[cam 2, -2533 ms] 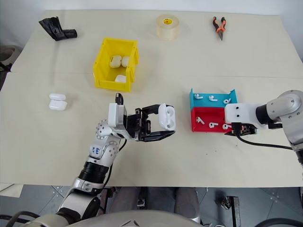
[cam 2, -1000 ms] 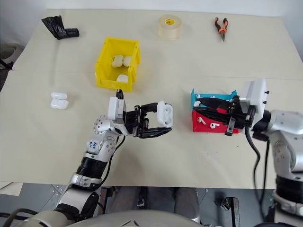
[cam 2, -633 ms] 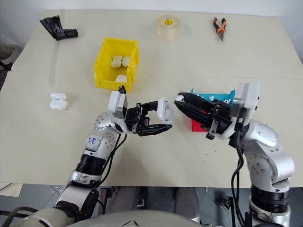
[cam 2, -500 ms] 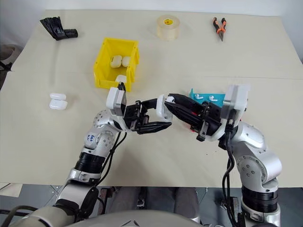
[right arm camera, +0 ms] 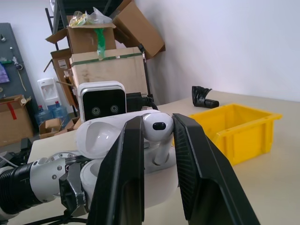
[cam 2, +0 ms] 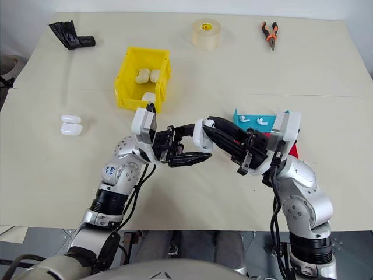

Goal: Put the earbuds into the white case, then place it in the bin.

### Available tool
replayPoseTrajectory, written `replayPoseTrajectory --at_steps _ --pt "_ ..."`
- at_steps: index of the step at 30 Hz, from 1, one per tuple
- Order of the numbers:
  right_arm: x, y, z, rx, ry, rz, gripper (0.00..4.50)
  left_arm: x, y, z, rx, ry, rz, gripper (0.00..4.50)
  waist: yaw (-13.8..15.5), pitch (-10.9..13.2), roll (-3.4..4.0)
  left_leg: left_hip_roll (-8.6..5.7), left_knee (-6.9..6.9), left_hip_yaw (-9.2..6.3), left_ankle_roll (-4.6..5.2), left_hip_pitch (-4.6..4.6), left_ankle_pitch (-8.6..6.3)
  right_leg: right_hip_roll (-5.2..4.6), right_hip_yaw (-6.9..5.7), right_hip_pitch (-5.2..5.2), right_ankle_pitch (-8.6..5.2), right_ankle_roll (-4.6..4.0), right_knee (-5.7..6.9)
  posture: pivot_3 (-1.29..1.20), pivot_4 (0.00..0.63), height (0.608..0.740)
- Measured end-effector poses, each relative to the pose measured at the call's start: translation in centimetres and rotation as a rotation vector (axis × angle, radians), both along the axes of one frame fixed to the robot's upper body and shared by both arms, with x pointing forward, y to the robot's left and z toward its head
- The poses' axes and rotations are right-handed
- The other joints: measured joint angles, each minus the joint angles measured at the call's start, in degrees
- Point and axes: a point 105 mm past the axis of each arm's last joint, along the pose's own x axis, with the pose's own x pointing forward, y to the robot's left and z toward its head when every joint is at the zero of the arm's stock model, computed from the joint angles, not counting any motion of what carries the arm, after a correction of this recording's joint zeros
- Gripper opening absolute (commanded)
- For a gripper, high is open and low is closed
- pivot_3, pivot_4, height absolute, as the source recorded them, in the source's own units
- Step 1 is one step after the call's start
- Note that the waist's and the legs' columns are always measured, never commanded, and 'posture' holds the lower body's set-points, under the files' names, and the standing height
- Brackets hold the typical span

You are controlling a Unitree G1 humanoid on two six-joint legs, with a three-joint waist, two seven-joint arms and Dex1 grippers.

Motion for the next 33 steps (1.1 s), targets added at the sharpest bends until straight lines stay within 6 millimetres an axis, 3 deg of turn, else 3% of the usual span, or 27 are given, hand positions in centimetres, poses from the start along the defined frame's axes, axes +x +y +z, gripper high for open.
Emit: replayPoseTrajectory --at_steps 13,25,29,33 --pt "0.1 -0.4 -0.7 -0.036 0.038 0.006 0.54 0.1 -0.3 -0.4 0.011 0.005 0.015 2.81 0.0 0.0 0.0 0.0 -0.01 0.01 0.0 0.0 0.0 0.0 0.01 0.0 0.0 0.0 -0.01 0.0 0.15 0.74" --pt "0.1 -0.8 0.1 -0.115 0.055 0.086 4.47 0.3 0.0 0.5 -0.047 -0.042 0.046 2.81 0.2 0.0 0.0 0.0 0.0 0.0 0.0 -0.02 0.0 0.0 0.0 0.0 0.0 0.0 -0.02 0.0 0.15 0.74" --pt "0.0 -1.6 -0.2 -0.168 0.061 0.079 4.47 0.4 -0.1 0.7 -0.057 -0.053 0.059 2.81 0.2 0.0 -0.01 -0.01 0.0 0.01 0.0 -0.03 0.0 -0.01 0.01 0.0 0.0 0.0 -0.03 0.0 0.15 0.74" --pt "0.7 -6.1 -0.8 -0.28 0.094 -0.071 4.47 0.6 0.9 0.5 -0.042 -0.081 0.096 2.81 0.3 0.0 -0.01 -0.01 0.0 0.03 0.01 -0.02 0.0 -0.01 0.02 0.01 0.0 0.0 -0.03 0.0 0.15 0.74"
